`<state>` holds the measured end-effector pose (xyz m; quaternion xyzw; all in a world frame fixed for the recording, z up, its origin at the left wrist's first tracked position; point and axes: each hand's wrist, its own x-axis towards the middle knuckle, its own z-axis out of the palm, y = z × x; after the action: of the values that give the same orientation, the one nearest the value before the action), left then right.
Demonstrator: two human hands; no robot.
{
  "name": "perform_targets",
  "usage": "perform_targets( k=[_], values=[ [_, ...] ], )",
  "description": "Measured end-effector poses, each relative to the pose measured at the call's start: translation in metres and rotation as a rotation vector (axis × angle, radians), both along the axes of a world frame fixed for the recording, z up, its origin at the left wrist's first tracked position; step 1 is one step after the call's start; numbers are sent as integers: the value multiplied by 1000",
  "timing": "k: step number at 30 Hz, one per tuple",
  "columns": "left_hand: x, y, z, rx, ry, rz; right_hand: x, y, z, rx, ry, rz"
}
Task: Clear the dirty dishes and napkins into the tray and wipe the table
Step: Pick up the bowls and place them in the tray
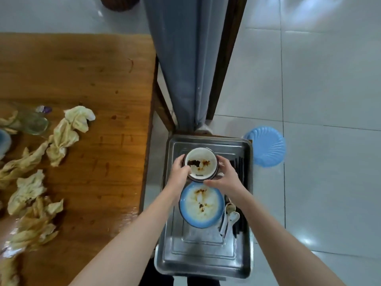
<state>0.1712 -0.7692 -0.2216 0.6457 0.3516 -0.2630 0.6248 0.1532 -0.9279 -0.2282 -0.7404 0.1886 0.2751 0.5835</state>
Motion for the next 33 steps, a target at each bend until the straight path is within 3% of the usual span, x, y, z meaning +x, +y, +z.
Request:
perform_targets(
  k=[5, 17, 26, 33],
  values=[
    [13, -7, -44, 90, 54, 123, 18, 1, -48, 52, 49, 43],
    [21, 2, -92, 155, 102, 118, 26, 8, -104, 143, 151, 53],
    [21, 0, -80, 127, 169, 143, 24, 7, -92, 193, 230, 59],
    [16, 2, -25, 156, 118, 83, 18, -6, -42, 84, 184, -14]
  ],
)
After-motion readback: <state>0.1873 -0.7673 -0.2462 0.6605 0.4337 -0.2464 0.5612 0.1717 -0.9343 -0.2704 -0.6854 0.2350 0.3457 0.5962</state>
